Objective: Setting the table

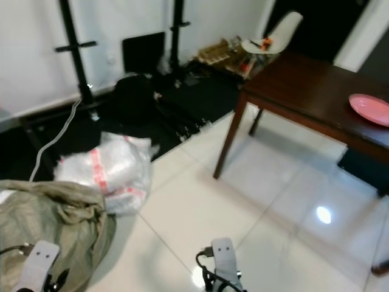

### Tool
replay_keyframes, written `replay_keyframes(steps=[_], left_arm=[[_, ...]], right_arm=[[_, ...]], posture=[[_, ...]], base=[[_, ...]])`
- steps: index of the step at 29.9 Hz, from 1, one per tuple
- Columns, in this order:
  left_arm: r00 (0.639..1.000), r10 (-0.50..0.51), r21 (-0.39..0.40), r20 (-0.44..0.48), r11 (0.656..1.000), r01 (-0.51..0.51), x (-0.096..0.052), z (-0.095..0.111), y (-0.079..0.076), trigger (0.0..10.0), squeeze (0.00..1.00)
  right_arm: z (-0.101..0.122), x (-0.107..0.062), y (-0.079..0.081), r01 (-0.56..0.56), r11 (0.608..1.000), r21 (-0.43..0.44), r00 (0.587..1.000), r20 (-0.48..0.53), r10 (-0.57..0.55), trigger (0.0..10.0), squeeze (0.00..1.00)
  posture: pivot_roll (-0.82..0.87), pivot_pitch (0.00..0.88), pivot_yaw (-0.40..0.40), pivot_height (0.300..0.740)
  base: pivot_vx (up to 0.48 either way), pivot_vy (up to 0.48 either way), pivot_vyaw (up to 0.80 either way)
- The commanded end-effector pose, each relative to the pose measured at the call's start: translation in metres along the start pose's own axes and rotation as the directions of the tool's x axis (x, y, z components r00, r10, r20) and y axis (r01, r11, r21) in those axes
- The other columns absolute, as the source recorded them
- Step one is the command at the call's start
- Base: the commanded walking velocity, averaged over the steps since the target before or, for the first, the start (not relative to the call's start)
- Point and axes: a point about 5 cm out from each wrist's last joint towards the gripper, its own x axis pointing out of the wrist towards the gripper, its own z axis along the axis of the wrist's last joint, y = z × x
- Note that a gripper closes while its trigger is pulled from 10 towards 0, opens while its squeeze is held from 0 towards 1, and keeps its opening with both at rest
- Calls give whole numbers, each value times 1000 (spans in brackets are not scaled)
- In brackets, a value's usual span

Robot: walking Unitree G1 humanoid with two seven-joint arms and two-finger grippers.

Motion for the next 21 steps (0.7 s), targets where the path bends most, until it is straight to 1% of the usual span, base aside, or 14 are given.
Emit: replay_keyframes(steps=[1, 7, 12, 17, 21], left_arm=[[1000, -14, -3, -16, 1000, 14, -1, -5, -4, 10000, 0], [1000, -16, -6, -16, 1000, 16, -2, -6, -5, 10000, 0], [1000, -3, -10, -1, 1000, 2, -1, -4, -3, 10000, 0], [999, 11, -21, 38, 1000, -11, 1, 5, -3, 10000, 0], [993, 6, -49, 121, 999, 0, 4, 25, -6, 10000, 0]], right_arm=[[-2, -1, -4, 13, 1000, 2, 1000, -5, -13, 10000, 0], [0, -1, -5, 16, 1000, 5, 1000, 5, -16, 10000, 0], [7, 1, -2, 7, 1000, 14, 999, 37, -8, 10000, 0], [14, 3, 0, 1, 1000, 22, 998, 62, -3, 10000, 0], [26, 6, 2, -9, 1000, 20, 994, 110, 7, 10000, 0]], posture=[[74, 42, 49, 740], [73, 44, 48, 740], [72, 44, 48, 740], [73, 44, 46, 740], [71, 44, 44, 740]], base=[[0, 0, -800], [0, 0, -800], [0, 0, -800], [0, 0, -800], [0, 0, -800]])
